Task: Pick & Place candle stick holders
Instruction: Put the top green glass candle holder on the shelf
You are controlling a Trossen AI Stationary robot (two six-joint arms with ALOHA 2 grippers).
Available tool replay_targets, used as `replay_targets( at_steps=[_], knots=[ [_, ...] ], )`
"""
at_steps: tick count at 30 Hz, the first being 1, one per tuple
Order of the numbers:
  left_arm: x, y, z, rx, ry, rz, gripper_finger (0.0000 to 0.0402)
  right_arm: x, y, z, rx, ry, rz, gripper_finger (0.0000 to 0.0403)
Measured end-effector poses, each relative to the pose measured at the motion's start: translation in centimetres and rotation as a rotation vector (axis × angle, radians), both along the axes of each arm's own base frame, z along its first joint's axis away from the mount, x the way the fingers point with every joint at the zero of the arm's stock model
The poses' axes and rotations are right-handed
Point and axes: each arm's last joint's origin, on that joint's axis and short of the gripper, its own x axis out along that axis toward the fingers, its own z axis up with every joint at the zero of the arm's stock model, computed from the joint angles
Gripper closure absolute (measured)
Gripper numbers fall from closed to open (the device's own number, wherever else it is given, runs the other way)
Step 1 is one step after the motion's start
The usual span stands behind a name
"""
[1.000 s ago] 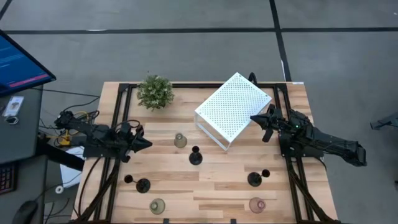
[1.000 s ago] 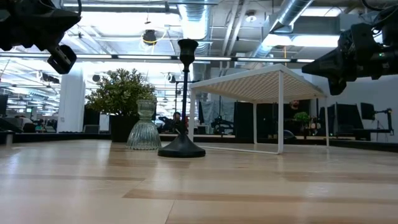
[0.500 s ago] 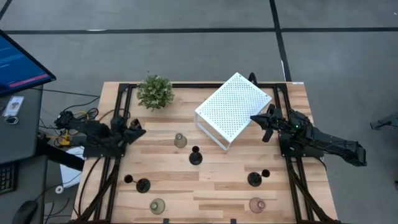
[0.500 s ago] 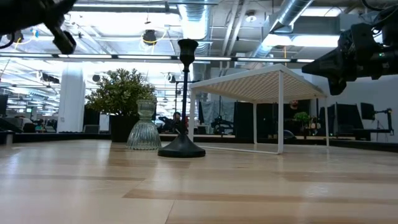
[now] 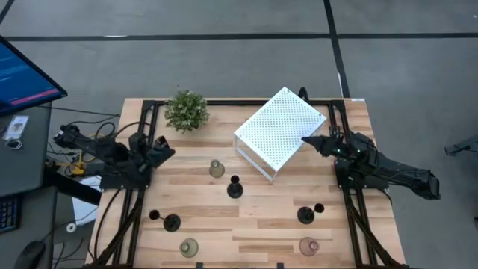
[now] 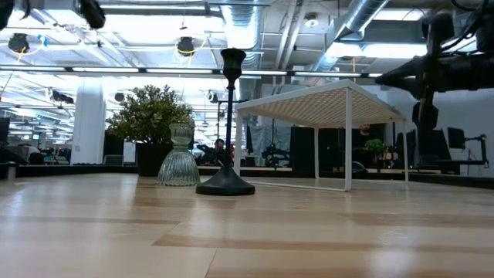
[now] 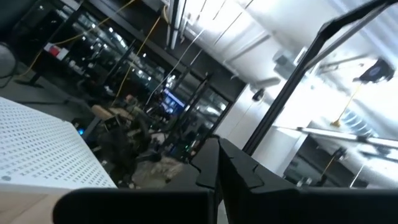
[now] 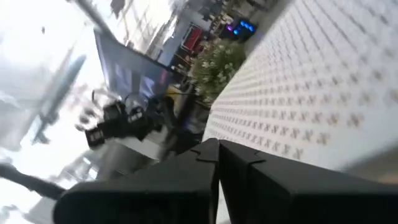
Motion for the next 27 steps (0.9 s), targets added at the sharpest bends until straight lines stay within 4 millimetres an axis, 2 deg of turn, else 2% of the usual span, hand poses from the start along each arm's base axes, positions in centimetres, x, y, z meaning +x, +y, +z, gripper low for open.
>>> replay_targets(
  at_steps=[2,6,10,14,22,27],
  knots=[
    [0.8,-0.4,0.9,0.033,0.023,0.006,0.0397,0.0,0.0,0.2,0.076,-0.033,0.014,0.0403],
    [2.2,-1.0,2.8,0.076,0.045,0.043,0.0394,0.0,0.4,1.3,0.075,-0.142,0.134,0.0403],
    [3.4,-1.4,4.5,0.094,0.055,0.089,0.0377,-0.5,0.9,3.6,0.053,-0.364,0.266,0.0403],
    [4.4,-1.9,6.1,0.116,0.053,0.095,0.0349,-1.6,1.3,6.0,-0.048,-0.558,0.296,0.0395],
    [5.6,-2.6,10.0,0.281,-0.004,0.094,0.0263,-3.8,2.0,12.8,-0.412,-0.598,0.129,0.0345],
    [5.5,-2.1,11.4,0.275,0.188,0.235,0.0222,-4.5,2.3,17.4,-0.606,-0.496,0.054,0.0302]
  ],
)
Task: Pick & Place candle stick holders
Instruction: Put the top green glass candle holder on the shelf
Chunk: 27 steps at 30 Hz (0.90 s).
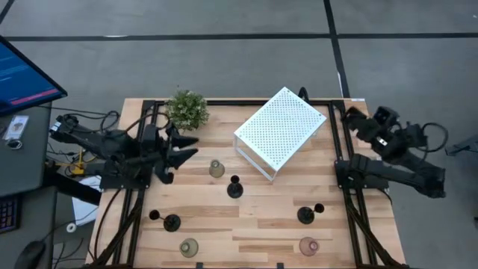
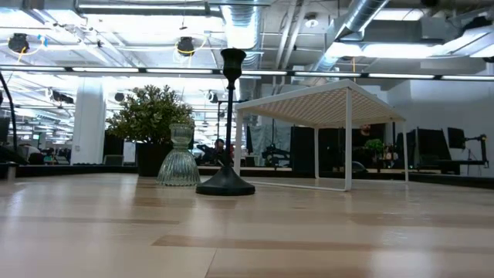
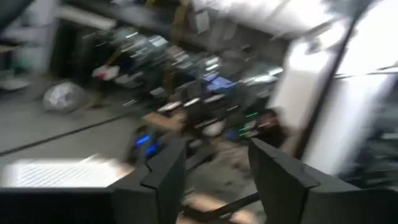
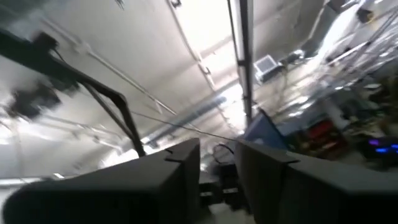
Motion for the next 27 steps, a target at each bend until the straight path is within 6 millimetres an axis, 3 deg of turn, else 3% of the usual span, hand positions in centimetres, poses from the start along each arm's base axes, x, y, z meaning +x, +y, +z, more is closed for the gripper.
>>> replay_targets(
  at_steps=[6,14,21,27],
  knots=[
    [-0.5,0.6,0.3,-0.02,0.174,0.157,0.0222,1.1,-0.4,3.4,-0.061,0.269,-0.088,0.0239],
    [0.1,1.4,-2.0,-0.071,0.352,0.226,0.0226,4.2,-1.5,4.8,-0.008,0.642,-0.045,0.0165],
    [2.6,3.3,-5.4,-0.233,0.578,0.279,0.023,5.5,-1.8,5.3,0.085,0.764,0.044,0.016],
    [5.6,6.0,-8.9,-0.443,0.817,0.202,0.0245,5.2,-1.3,5.4,0.149,0.764,0.173,0.0176]
  ],
)
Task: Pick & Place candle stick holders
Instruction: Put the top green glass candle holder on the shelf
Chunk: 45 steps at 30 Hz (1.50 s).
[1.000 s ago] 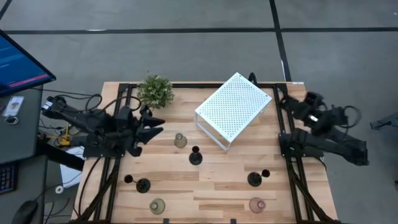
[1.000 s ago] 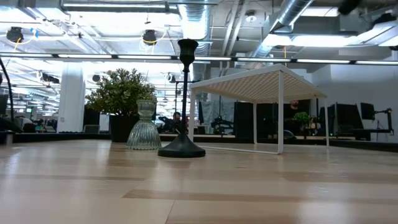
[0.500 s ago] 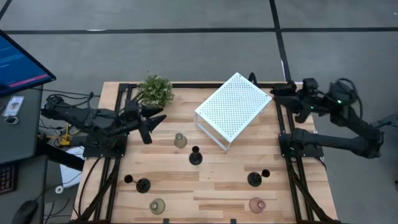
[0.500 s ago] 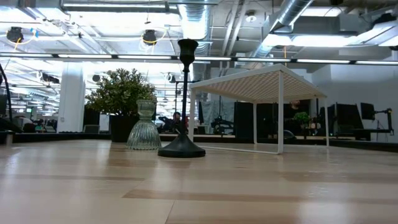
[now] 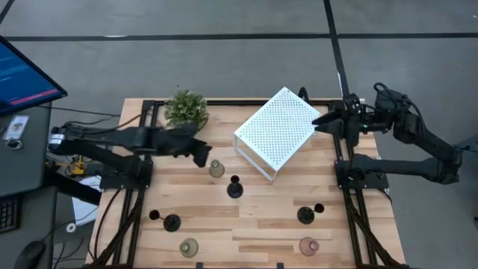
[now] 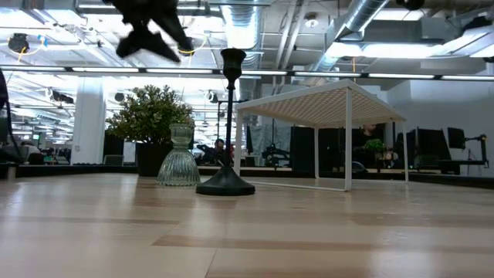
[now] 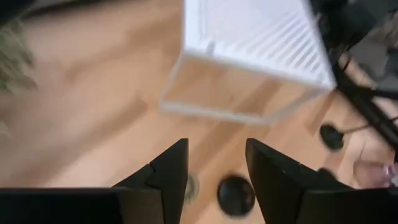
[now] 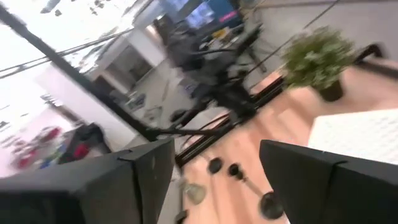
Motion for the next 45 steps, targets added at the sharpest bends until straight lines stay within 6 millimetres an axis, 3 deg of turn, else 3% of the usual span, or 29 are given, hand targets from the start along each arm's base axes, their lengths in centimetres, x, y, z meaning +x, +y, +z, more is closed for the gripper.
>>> replay_targets(
  at_steps=[5,8,15,27,33,39,45],
  knots=[
    [1.7,1.9,-2.7,-0.118,0.153,0.016,0.0261,-0.7,0.7,-0.5,0.035,0.052,0.047,0.0192],
    [2.3,2.5,-3.6,-0.141,0.193,0.0,0.0273,-1.2,1.0,-1.7,0.062,0.176,0.042,0.0206],
    [2.3,2.6,-3.6,-0.123,0.2,-0.018,0.0298,-3.3,1.2,-4.8,0.084,0.538,-0.196,0.0269],
    [2.6,1.9,-4.2,-0.093,0.255,-0.079,0.0351,-3.8,1.2,-6.0,0.019,0.648,-0.321,0.0393],
    [2.9,1.9,-5.1,-0.101,0.31,-0.091,0.0396,-3.2,1.2,-8.7,0.051,0.747,-0.333,0.0394],
    [3.6,1.8,-6.1,-0.139,0.348,-0.118,0.0397,-2.7,1.2,-11.2,0.088,0.834,-0.353,0.0399],
    [4.1,0.9,-6.7,-0.152,0.358,-0.162,0.0398,-2.6,1.2,-11.9,0.09,0.86,-0.356,0.0401]
  ],
)
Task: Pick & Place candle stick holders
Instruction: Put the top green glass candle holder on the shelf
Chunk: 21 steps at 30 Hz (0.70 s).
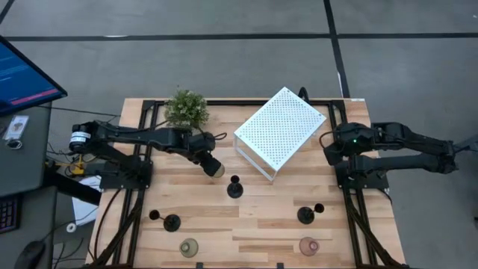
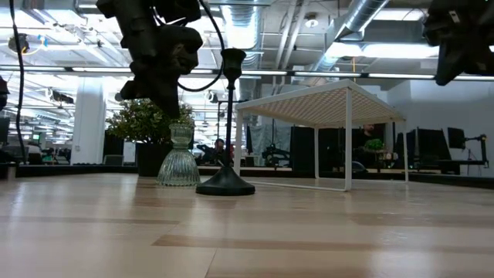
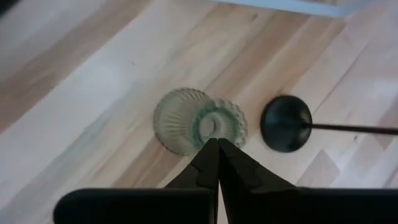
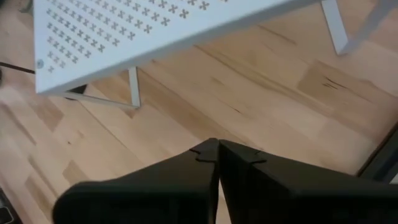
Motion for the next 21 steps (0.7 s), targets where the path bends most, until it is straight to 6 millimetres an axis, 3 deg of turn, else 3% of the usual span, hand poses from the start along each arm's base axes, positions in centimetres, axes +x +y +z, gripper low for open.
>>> replay_targets(
  at_steps=[21],
  knots=[
    [0.3,-0.1,0.1,0.011,-0.028,0.033,0.0396,-0.2,0.1,-1.9,0.022,0.105,0.013,0.0402]
  ],
)
